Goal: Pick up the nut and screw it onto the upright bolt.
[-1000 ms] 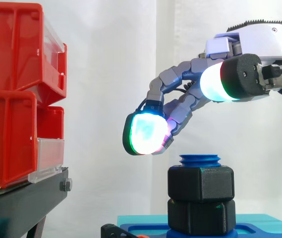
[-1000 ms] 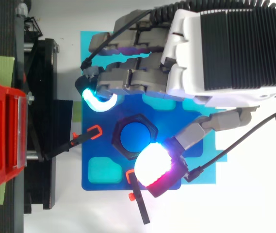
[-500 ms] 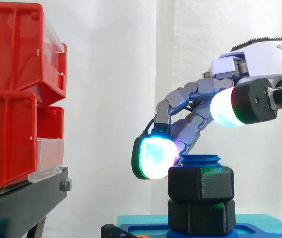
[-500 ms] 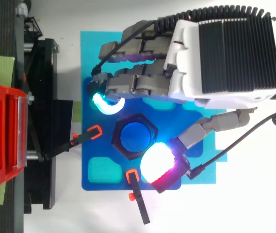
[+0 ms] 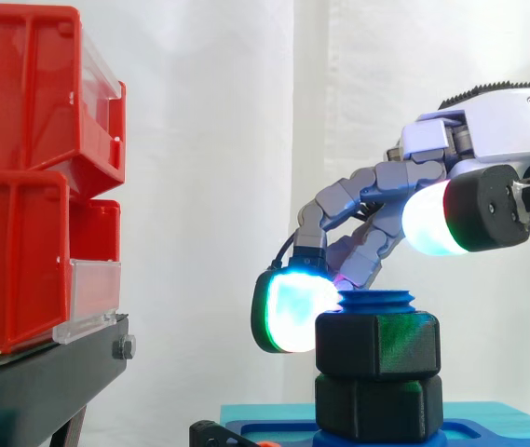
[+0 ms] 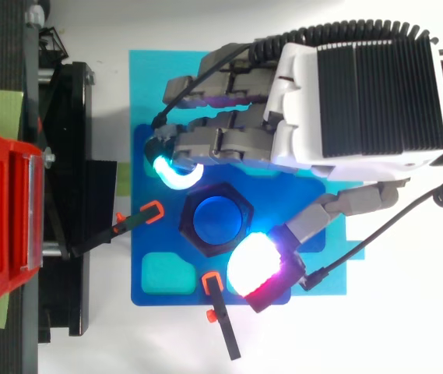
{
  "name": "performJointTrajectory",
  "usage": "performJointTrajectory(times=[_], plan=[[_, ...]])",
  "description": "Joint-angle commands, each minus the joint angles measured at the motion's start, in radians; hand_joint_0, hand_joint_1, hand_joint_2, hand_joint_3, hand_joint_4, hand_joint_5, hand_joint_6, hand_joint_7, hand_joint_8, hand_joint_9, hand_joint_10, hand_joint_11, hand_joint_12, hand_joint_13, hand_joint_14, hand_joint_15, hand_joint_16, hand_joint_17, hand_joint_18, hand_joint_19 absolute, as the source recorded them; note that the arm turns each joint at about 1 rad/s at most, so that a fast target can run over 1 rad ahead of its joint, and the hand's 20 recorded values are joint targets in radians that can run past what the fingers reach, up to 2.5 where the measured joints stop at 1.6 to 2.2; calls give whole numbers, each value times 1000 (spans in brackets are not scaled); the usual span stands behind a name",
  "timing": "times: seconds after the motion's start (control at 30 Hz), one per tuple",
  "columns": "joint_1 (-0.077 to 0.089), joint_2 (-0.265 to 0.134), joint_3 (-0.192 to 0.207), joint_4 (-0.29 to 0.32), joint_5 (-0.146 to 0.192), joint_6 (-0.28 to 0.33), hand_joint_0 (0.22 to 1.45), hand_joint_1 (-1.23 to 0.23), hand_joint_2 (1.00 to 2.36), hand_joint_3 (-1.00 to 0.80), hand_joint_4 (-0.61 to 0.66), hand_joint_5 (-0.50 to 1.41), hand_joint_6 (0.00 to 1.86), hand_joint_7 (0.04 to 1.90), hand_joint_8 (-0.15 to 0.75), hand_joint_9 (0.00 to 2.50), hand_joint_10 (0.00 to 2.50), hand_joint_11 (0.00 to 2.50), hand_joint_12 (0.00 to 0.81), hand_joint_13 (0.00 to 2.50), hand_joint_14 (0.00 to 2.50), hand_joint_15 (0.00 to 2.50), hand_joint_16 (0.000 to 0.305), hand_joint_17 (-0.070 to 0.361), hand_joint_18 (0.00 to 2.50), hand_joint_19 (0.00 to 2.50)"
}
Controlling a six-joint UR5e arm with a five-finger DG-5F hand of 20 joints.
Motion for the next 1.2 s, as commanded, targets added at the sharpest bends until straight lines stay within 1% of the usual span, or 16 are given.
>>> performJointTrajectory(times=[0.0,0.07,0.13,0.27,0.3,0.33,0.4,0.63,0.83,0.97,1.17], plan=[[6,0,-1,28,1,0,417,-266,1000,-500,164,-111,503,792,309,726,0,0,433,404,2,41,63,142,332,351],[10,0,-1,55,3,0,418,-266,1000,-500,161,-111,503,787,312,729,0,0,434,404,1,45,63,142,332,352],[15,-1,-1,64,4,0,418,-267,1000,-500,159,-112,503,789,309,728,0,0,433,404,2,44,63,142,332,352],[21,-18,-1,74,3,6,419,-271,1000,-500,168,-112,503,791,312,723,0,0,434,402,2,44,63,142,329,353],[21,-20,-1,74,4,9,419,-273,1000,-500,165,-113,503,792,310,723,0,0,434,403,0,41,63,142,329,353],[21,-21,-1,75,-2,25,420,-273,1000,-500,162,-113,503,790,313,721,0,0,434,403,0,42,63,142,329,349],[21,-21,-1,78,1,38,420,-278,1000,-500,163,-113,503,792,311,720,0,0,433,401,0,48,63,142,328,353],[21,-21,-2,74,-1,40,421,-280,1000,-500,170,-112,503,804,310,720,0,0,433,404,0,49,63,142,330,353],[21,-20,-2,68,-1,40,423,-278,1000,-500,193,-86,504,916,314,744,0,0,431,417,2,52,62,140,343,350],[21,-21,-2,68,-2,40,428,-280,1000,-500,211,-57,505,1039,320,804,0,18,424,462,2,57,61,138,378,353],[19,-20,-2,66,-2,40,440,-284,1000,-500,180,-12,504,1199,326,925,0,48,410,527,2,74,59,134,443,354]])
